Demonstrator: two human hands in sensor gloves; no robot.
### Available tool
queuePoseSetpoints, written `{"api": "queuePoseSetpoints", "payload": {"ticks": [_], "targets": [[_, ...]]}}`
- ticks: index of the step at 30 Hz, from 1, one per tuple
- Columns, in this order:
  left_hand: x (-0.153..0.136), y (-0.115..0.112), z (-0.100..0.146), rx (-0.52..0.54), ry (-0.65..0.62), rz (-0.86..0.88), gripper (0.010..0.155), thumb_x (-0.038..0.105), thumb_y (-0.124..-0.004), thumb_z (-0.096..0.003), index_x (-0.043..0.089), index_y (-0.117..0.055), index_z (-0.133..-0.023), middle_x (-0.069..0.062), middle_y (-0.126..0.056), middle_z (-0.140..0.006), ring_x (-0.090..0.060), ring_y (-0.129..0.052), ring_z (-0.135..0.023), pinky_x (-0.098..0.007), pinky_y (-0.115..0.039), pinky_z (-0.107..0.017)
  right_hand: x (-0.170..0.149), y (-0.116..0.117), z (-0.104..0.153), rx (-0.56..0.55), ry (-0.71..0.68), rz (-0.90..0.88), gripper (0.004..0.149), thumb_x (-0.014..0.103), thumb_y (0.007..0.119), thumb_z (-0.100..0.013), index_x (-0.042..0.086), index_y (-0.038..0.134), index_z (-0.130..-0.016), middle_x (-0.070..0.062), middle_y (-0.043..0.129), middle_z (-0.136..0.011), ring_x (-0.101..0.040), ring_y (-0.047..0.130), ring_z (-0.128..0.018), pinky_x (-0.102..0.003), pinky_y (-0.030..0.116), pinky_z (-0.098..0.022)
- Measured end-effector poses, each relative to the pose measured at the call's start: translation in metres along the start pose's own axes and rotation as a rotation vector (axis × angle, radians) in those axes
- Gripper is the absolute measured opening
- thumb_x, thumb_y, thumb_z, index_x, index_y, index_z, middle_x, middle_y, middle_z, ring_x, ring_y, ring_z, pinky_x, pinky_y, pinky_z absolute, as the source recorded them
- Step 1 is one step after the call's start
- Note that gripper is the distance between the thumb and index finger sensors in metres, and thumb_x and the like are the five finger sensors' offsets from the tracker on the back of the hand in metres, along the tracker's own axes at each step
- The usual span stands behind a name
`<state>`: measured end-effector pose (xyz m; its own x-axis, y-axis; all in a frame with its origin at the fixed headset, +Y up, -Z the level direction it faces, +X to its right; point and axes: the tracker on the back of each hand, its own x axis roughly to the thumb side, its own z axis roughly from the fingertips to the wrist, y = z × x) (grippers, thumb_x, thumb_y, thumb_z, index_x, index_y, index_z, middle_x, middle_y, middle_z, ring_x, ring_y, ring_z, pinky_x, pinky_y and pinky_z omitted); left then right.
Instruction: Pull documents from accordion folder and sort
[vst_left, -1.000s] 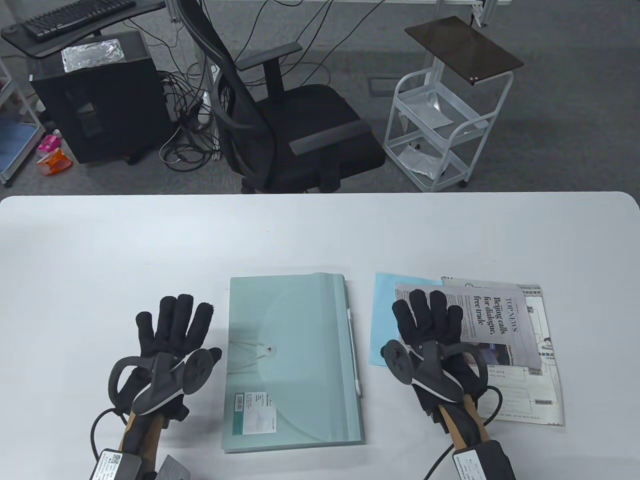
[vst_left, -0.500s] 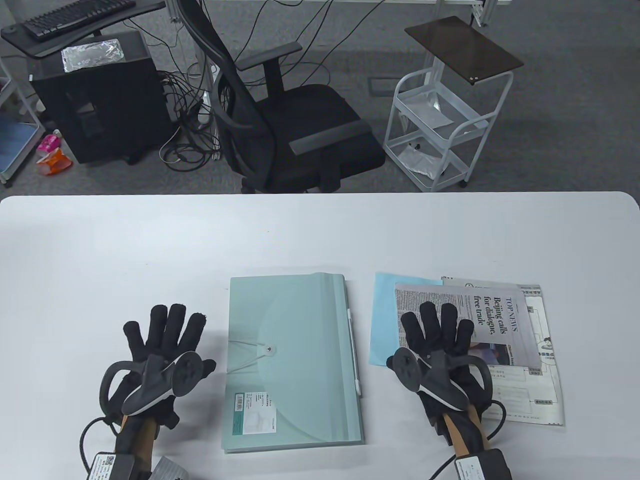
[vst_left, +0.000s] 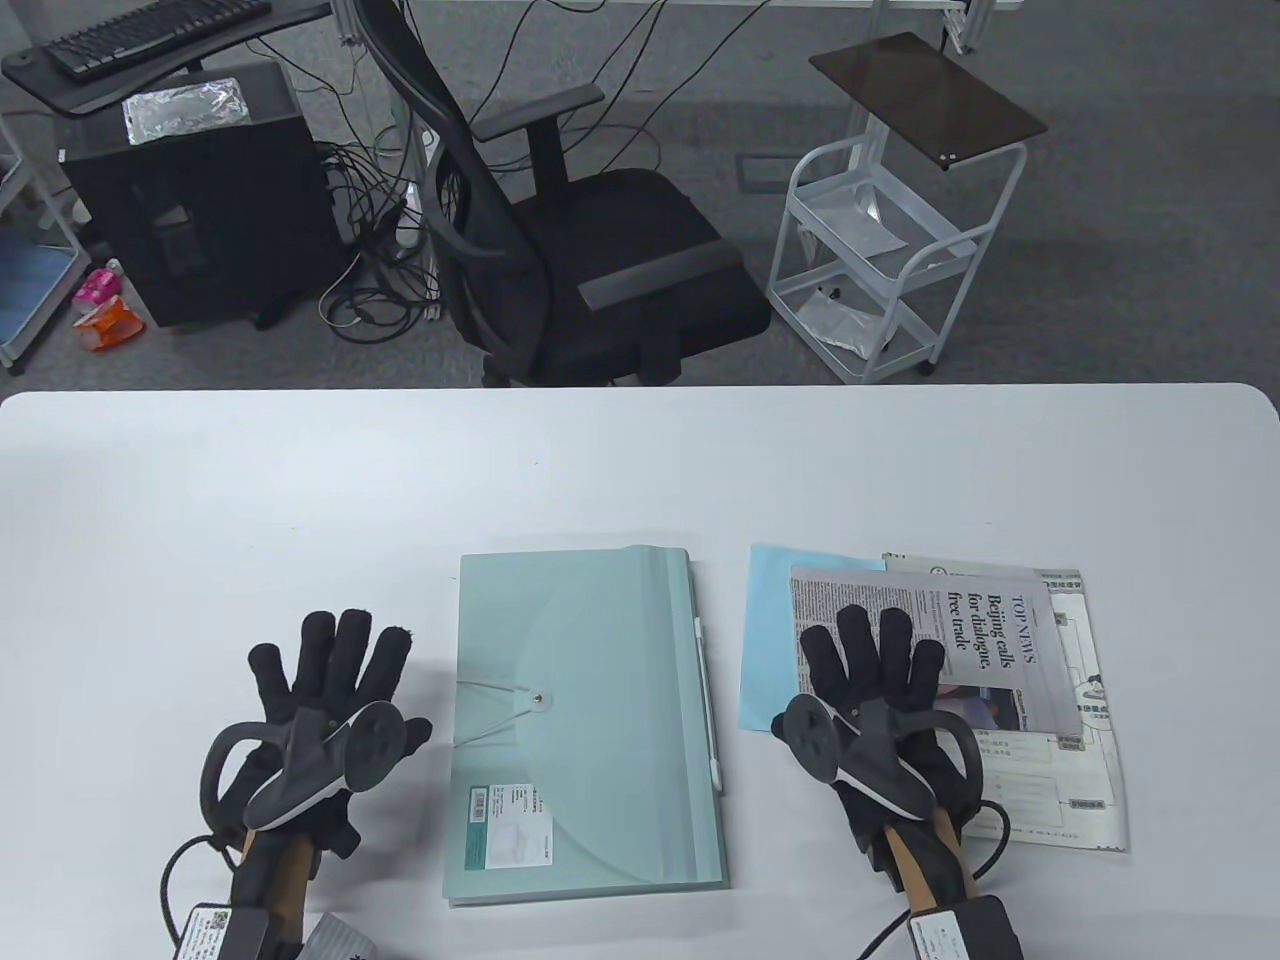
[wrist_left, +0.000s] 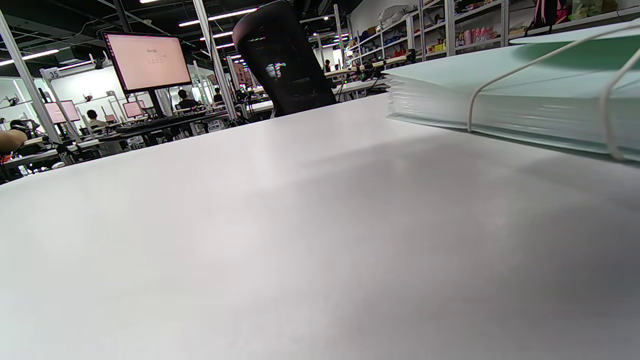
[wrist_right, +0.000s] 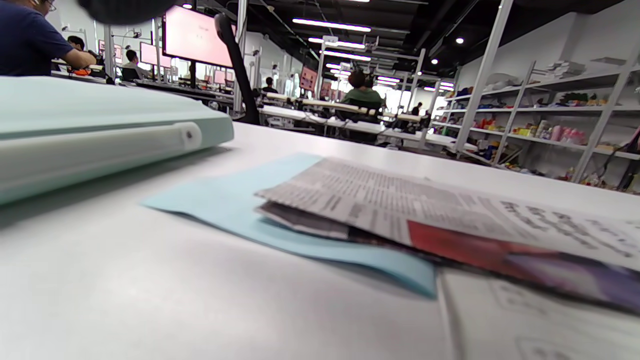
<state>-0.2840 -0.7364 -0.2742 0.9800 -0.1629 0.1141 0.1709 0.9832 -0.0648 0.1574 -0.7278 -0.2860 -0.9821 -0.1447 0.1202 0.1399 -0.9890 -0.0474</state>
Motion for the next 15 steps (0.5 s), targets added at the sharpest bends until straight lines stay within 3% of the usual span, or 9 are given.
{"api": "queuePoseSetpoints", "payload": {"ticks": [15], "targets": [[0.0004, -0.0007, -0.0004, -0.003, -0.006, 0.004, 0.088, 0.072, -0.045, -0.0527, 0.03, -0.003, -0.118, -0.009, 0.002, -0.124, -0.043, -0.002, -0.115, -0.074, -0.016, -0.076, 0.0039, 0.002, 0.0012, 0.028, -0.012, 0.01, 0.082, 0.061, 0.054, -0.043, 0.018, 0.02, -0.105, -0.022, 0.018, -0.113, -0.058, 0.015, -0.098, -0.073, 0.023, -0.068]]}}
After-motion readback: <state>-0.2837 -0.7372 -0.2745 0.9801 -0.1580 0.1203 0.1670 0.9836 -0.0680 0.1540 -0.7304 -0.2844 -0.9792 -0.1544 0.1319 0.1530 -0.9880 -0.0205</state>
